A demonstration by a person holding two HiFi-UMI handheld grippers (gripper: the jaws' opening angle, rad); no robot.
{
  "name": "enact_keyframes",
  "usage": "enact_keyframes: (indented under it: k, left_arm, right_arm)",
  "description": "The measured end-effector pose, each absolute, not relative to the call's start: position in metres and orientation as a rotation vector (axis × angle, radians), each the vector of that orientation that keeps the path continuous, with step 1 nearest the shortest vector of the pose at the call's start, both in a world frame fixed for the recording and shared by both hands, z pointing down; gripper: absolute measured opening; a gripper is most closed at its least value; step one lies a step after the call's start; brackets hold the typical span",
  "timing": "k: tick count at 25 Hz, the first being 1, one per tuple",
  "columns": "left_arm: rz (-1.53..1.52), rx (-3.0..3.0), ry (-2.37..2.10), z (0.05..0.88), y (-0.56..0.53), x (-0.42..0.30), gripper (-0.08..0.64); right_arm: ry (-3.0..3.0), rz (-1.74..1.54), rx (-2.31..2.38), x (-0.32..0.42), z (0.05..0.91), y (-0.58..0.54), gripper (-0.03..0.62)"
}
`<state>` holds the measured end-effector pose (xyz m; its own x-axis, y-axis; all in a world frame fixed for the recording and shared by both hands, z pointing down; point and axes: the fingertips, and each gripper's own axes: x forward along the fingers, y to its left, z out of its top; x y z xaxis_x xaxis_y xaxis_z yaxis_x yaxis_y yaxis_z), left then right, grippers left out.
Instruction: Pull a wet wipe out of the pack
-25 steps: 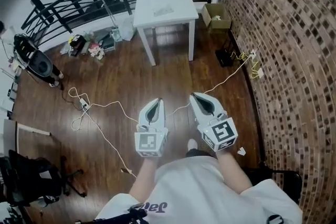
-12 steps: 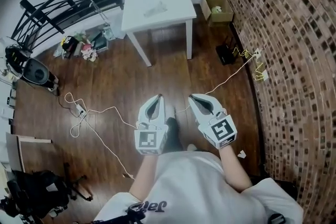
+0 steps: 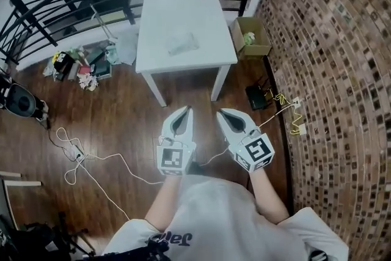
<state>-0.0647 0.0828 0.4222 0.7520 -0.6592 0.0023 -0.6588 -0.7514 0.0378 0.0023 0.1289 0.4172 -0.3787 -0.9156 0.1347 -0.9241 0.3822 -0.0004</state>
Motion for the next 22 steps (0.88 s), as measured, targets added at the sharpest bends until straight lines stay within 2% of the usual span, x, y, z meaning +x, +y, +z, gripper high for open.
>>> enact_keyframes:
  k: [4, 9, 22]
  left_arm:
    - [-0.02, 2.875, -1.137, 0.423, -0.003, -0.066, 0.015]
    - [0.051, 2.81, -1.186, 0.444, -0.067, -0.05, 0.015]
    - [0.089, 2.681, -1.534, 0.434, -0.245, 0.026, 0.014]
  right_arm:
    - [-2.523, 0.06, 1.606, -0.005, 0.409, 0.05, -0.011]
    - [-2.538, 0.173, 1.55, 0.014, 0.434, -0.009, -0.011]
    - [-2.667, 0.158, 1.399, 0.145, 0.429, -0.239, -0.011]
